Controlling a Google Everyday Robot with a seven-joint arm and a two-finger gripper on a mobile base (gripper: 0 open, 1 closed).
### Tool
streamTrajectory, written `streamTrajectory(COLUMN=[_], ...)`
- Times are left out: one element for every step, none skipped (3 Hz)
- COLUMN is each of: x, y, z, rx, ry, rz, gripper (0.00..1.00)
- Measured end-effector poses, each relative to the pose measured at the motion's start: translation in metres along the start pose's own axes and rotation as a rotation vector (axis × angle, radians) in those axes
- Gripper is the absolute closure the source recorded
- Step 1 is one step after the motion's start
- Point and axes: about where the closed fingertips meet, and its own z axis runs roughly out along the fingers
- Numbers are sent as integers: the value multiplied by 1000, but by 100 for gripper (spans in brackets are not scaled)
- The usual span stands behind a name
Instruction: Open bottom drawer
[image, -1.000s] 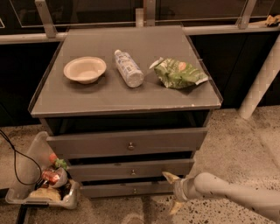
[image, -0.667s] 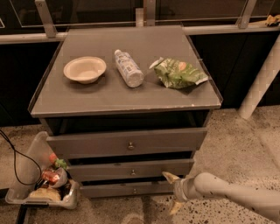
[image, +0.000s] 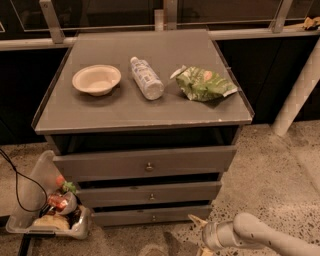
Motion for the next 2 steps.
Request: streamTrajectory(x=[0,1], y=[0,-9], z=[0,8], rx=[0,29], ry=[0,-5], rz=[0,14], gripper=[0,0])
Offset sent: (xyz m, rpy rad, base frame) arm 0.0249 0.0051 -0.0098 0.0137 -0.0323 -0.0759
